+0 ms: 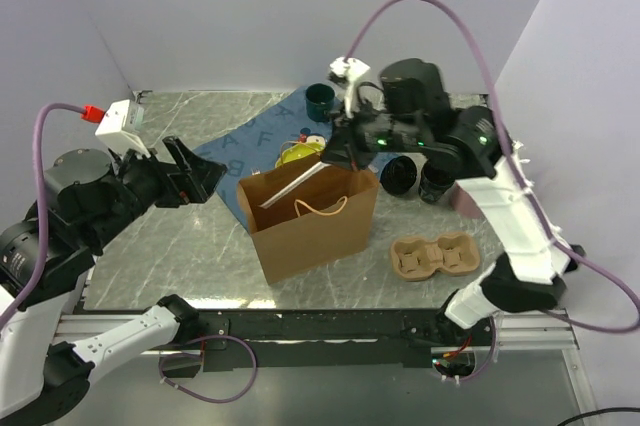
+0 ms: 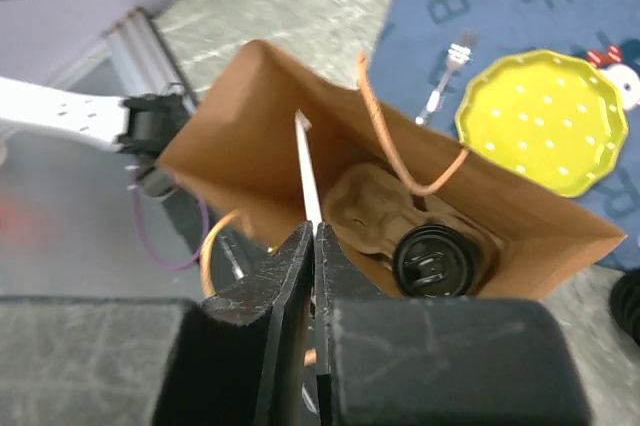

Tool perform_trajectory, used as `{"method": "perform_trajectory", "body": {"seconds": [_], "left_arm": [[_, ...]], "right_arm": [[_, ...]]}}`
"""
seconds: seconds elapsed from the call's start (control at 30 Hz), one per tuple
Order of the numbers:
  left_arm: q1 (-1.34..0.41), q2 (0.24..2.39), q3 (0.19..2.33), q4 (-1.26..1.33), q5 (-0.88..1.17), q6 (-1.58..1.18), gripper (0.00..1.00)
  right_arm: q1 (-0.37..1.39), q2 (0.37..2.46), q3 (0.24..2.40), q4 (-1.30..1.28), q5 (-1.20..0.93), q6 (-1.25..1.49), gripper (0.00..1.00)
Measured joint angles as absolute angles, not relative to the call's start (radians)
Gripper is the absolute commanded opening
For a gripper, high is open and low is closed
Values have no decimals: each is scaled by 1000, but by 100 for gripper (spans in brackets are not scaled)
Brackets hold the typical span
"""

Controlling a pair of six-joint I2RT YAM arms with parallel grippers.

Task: Pack the takeout coffee

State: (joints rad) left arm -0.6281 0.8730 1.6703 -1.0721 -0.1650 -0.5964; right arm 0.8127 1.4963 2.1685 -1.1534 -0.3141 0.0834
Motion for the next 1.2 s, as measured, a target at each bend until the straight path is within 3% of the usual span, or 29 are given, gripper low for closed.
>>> {"method": "perform_trajectory", "body": {"seconds": [0.07,0.23,0.33,0.43,0.5,1.2], "left_arm": [[-628,866,1663,-1063,-162,-597,97],[-628,847,1646,-1051,-162,-600,97],[-628,841,1639,-1050,-162,-600,97],[-628,839,1636,-1044,-162,-599,97],[-628,834,1633,-1028,-158,-595,97],[-628,694,1485,-765,-4,-533,97]], "right_arm": [[842,1555,2229,-1177,-258,88,27],[902,1651,2321,-1195,-204,118,36],[912,1652,2309,-1193,-207,139,49],[912,1621,2269,-1177,-201,152,68],[912,1597,2256,-1165,-192,162,100],[912,1167,1897,-1007,107,491,100]]}}
